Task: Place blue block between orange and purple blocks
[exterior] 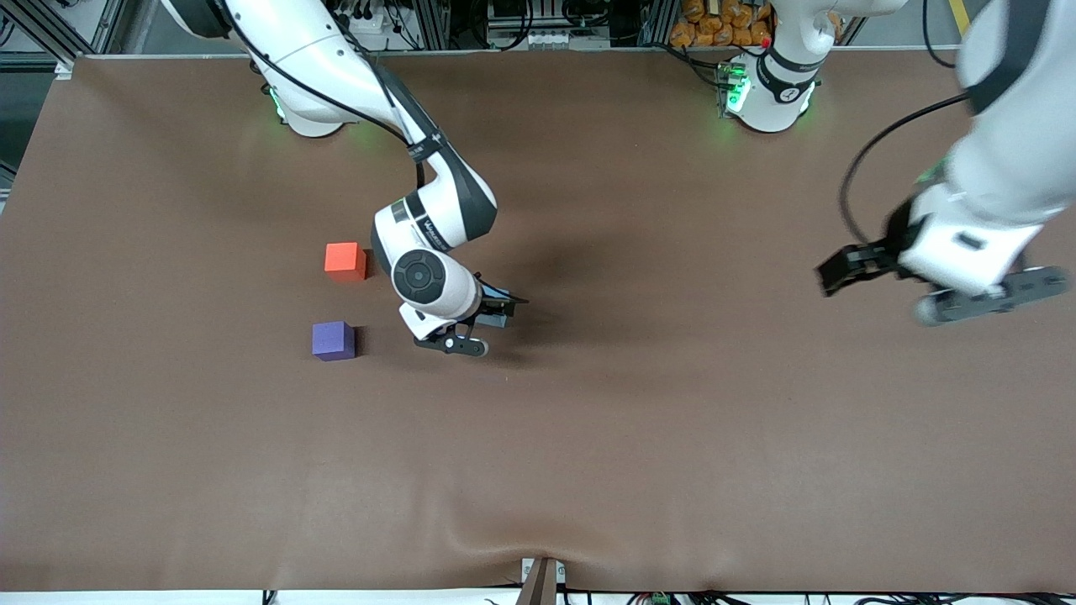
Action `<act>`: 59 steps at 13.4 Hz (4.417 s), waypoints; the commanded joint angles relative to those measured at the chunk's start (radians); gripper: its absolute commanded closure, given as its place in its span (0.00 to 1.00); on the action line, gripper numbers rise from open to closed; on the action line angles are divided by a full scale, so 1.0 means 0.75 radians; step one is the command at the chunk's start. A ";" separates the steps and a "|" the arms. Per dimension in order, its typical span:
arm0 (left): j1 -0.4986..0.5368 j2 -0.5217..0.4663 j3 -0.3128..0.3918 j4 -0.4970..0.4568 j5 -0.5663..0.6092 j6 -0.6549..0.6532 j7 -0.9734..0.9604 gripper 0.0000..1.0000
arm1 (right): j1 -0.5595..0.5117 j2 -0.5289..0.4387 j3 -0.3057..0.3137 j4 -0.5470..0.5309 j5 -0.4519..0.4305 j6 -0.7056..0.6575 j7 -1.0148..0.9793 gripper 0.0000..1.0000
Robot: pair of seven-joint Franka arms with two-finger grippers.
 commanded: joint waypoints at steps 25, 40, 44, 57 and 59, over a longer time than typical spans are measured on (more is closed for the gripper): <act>0.206 -0.346 -0.085 -0.370 -0.044 -0.044 0.415 0.00 | -0.388 -0.367 -0.160 -0.404 -0.204 -0.258 -0.803 0.80; 0.210 -0.322 -0.118 -0.368 -0.046 -0.027 0.434 0.00 | -0.407 -0.225 -0.160 -0.402 -0.116 -0.168 -0.856 0.00; 0.214 -0.330 -0.103 -0.366 -0.052 -0.033 0.477 0.00 | -0.445 -0.429 -0.179 -0.375 -0.120 -0.294 -0.858 0.00; 0.245 -0.316 -0.101 -0.365 -0.048 -0.021 0.477 0.00 | -0.953 -0.913 0.019 0.112 -0.378 -0.947 -0.901 0.00; 0.245 -0.320 -0.101 -0.370 -0.050 -0.023 0.477 0.00 | -0.967 -0.933 0.032 0.112 -0.409 -0.949 -0.936 0.00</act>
